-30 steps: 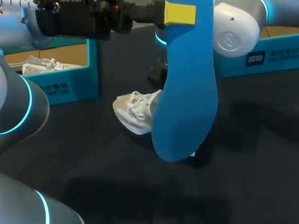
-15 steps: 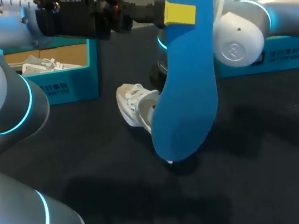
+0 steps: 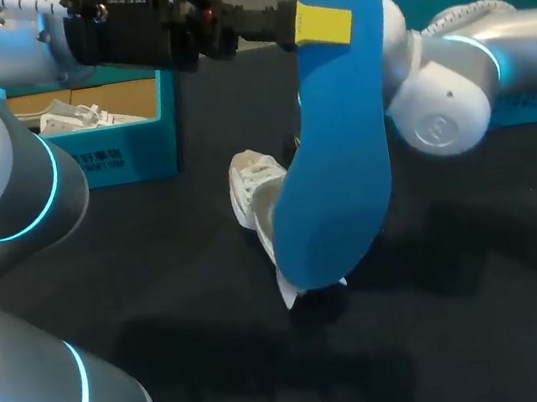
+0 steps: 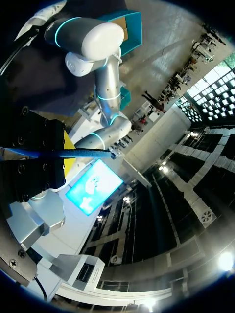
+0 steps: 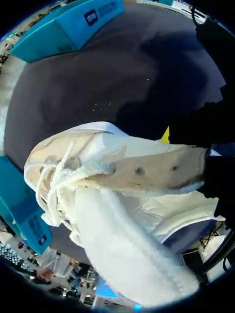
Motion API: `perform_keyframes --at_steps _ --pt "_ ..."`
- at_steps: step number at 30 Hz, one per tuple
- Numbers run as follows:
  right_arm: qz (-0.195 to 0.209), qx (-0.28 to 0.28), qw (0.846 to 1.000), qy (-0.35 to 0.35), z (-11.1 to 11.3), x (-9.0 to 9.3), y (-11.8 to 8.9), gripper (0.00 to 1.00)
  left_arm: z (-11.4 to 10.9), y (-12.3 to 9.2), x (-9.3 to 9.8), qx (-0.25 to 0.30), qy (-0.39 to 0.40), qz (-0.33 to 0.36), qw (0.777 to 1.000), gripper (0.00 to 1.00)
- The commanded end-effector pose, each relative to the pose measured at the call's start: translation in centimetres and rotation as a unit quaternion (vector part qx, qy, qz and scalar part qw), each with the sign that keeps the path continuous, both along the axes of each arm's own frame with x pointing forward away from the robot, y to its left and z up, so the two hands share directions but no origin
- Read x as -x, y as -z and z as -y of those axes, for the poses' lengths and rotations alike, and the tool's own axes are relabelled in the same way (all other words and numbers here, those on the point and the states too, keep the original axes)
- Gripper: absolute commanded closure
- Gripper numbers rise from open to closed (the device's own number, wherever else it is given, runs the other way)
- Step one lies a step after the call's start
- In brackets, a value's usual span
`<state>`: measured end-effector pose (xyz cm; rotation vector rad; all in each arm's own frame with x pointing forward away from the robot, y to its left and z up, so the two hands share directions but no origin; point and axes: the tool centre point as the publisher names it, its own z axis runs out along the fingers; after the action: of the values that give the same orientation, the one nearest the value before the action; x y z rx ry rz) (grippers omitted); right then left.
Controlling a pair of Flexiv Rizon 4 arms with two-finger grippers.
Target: Take the shoe out of the shoebox, open the shoe tongue, remove and reinsert the insole, then place the shoe into the shoebox
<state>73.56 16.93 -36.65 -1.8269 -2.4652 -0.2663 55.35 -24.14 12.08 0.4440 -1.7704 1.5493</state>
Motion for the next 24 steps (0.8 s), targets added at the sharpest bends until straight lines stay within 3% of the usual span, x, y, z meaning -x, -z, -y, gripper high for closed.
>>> perform_keyframes --at_steps 1,15,24 --pt "0.000 -0.011 1.000 0.005 0.0 0.2 1.1 1.00 0.0 0.2 0.1 0.001 -0.001 0.000 1.000 1.00" --pt "-0.017 -0.007 0.998 0.052 0.9 0.4 2.4 1.00 0.0 0.2 0.1 0.001 -0.001 0.000 1.000 1.00" --pt "-0.012 -0.013 0.996 0.093 2.5 1.7 3.0 1.00 0.0 0.2 0.1 0.001 -0.001 0.000 1.000 1.00"
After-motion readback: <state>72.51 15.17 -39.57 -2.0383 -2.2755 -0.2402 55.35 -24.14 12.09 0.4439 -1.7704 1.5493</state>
